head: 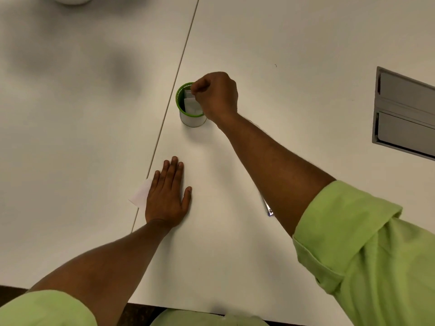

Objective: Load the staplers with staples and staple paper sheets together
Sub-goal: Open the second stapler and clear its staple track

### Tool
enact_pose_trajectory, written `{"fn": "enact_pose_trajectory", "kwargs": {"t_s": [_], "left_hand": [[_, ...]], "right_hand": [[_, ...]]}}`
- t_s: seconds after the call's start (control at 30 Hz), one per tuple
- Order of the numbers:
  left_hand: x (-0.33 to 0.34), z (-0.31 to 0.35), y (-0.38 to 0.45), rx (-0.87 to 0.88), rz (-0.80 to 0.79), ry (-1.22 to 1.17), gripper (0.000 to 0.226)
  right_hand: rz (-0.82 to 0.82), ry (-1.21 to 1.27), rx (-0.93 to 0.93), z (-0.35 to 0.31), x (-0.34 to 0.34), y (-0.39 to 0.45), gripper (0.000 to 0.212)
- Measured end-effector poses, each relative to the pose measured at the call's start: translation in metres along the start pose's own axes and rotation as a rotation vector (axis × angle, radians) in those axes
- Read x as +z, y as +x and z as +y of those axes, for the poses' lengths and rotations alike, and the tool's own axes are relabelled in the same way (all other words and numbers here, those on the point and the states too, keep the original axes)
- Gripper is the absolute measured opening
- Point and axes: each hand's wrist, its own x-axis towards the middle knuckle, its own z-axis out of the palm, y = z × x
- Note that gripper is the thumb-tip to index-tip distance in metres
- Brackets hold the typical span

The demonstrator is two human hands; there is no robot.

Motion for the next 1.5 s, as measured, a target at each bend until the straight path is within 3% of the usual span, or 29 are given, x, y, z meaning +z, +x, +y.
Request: {"fn": "enact_pose_trajectory", "kwargs": {"t_s": [0.3,0.43,0.53,0.67,0.8,0.93,1.17,1.4,1.5], "left_hand": [[0.0,0.0,0.0,-0.001,0.003,-0.008,0.072],[0.0,0.0,-0.001,0.005,0.014,-0.002,0.073],[-0.001,0.001,-0.001,0.004,0.018,-0.005,0.072],[-0.002,0.001,-0.001,0.007,0.027,-0.012,0.071],[-0.002,0.002,-0.001,0.01,0.031,-0.01,0.071],[-0.003,0.002,-0.001,0.018,0.031,-0.006,0.071],[-0.001,0.0,0.0,0.025,0.031,0.011,0.071],[-0.006,0.006,-0.002,0.014,0.005,0.015,0.07],[-0.011,0.01,-0.001,-0.004,-0.017,-0.005,0.07]], "right_hand": [[0.036,-0.178,-0.158,0.005,0.003,-0.001,0.016],[-0.051,-0.248,-0.28,0.006,0.002,-0.013,0.019],[0.131,-0.137,-0.296,0.01,-0.003,-0.019,0.016],[0.101,-0.103,-0.252,0.026,-0.008,-0.027,0.014],[0.245,0.024,-0.198,0.058,-0.016,-0.045,0.01],[0.279,0.042,-0.038,0.107,-0.024,-0.074,0.009],[0.312,-0.065,0.241,0.182,-0.042,-0.132,0.01],[0.263,-0.28,0.262,0.21,-0.043,-0.174,0.037],[0.196,-0.339,0.281,0.217,-0.043,-0.181,0.039]]}}
